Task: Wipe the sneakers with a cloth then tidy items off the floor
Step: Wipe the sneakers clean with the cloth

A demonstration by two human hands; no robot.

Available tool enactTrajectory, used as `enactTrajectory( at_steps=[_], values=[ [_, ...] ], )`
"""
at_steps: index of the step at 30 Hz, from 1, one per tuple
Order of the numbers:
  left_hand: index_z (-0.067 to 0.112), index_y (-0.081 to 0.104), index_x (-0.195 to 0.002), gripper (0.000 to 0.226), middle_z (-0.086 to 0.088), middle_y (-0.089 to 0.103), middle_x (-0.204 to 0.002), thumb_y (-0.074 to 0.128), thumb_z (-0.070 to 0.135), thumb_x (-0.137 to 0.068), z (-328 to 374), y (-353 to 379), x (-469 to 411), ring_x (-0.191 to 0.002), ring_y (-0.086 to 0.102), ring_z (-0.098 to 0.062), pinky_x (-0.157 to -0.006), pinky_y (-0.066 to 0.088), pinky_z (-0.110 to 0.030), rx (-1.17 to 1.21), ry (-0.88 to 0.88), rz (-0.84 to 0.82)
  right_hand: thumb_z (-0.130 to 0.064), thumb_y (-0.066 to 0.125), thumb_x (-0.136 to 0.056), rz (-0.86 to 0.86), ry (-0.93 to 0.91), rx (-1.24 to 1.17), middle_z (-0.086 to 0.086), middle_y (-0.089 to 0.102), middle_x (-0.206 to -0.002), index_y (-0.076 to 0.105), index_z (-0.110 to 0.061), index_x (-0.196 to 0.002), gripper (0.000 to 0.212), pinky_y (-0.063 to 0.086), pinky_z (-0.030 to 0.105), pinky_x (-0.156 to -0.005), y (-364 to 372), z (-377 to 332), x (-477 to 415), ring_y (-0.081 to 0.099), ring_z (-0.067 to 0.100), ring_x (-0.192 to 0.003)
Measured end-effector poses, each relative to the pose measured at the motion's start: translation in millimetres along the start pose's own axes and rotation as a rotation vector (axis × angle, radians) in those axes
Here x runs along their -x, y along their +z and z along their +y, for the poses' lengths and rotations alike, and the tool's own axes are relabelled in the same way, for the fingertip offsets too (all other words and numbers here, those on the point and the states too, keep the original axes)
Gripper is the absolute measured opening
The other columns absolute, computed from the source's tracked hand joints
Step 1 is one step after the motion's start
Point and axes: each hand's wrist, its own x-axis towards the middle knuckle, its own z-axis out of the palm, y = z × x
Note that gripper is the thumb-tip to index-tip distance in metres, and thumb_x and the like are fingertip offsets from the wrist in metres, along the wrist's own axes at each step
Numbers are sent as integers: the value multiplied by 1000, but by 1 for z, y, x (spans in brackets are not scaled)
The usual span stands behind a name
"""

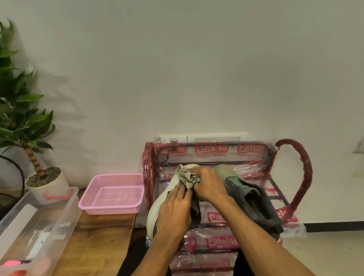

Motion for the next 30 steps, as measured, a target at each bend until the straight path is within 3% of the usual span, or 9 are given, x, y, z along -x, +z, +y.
enactTrajectory(
  at_steps=[4, 7, 10, 15, 19, 22, 26, 30],
  values=[
    [14, 36, -146, 64, -6, 41, -150, 60, 24, -88, -11, -7, 13, -139, 37, -19, -115, 23, -29, -44, -60, 8, -5, 53, -87, 59, 115, -24, 3, 72, -99, 69, -26, -112, 37, 51, 33, -75, -2, -3, -3, 65, 25, -94],
    [16, 29, -149, 65, -3, 32, -155, 56, 34, -93, -17, -12, 17, -143, 28, -16, -116, 16, -28, -54, -31, -11, -4, 55, -88, 102, 133, -52, 0, 71, -104, 65, -28, -122, 43, 53, 33, -80, 0, -5, -1, 65, 21, -95],
    [16, 30, -149, 64, -3, 31, -155, 55, 36, -93, -18, -12, 15, -144, 26, -16, -117, 19, -30, -60, -25, -23, 0, 54, -89, 49, 121, -16, 3, 67, -118, 58, -25, -133, 51, 52, 33, -87, 10, -8, 7, 63, 20, -103],
    [14, 33, -149, 60, -5, 30, -156, 50, 36, -95, -22, -10, 10, -144, 27, -17, -117, 23, -30, -93, -38, -51, -3, 57, -85, -9, 31, 103, 6, 69, -115, 57, -26, -133, 54, 50, 36, -90, 21, -11, 34, 63, 23, -106],
    [13, 35, -148, 57, -7, 35, -154, 47, 35, -97, -19, -9, 12, -142, 31, -19, -115, 26, -31, -102, -39, -19, -1, 55, -87, 15, -48, 271, 7, 61, -126, 52, -18, -136, 52, 49, 38, -90, 20, -8, 29, 57, 26, -113],
    [13, 34, -148, 57, -6, 34, -154, 46, 35, -97, -21, -8, 10, -142, 30, -18, -118, 25, -32, -104, -44, -38, -7, 52, -92, -3, -10, 289, 8, 63, -123, 58, -13, -127, 36, 52, 39, -85, 18, -15, 17, 60, 27, -108],
    [10, 52, -137, 51, -9, 49, -144, 58, 30, -91, -27, -5, 7, -133, 46, -21, -110, 38, -35, -115, -90, -36, -8, 55, -86, -125, 38, 226, 14, 67, -103, 61, -5, -104, 19, 52, 37, -74, 6, -25, 17, 64, 32, -93],
    [7, 63, -123, 48, -11, 61, -131, 71, 26, -80, -27, -2, 8, -122, 57, -23, -102, 48, -37, -108, -91, -41, -1, 54, -82, -296, -17, 197, 15, 62, -109, 57, -8, -106, 25, 46, 35, -73, -1, -14, 24, 59, 33, -100]
  ],
)
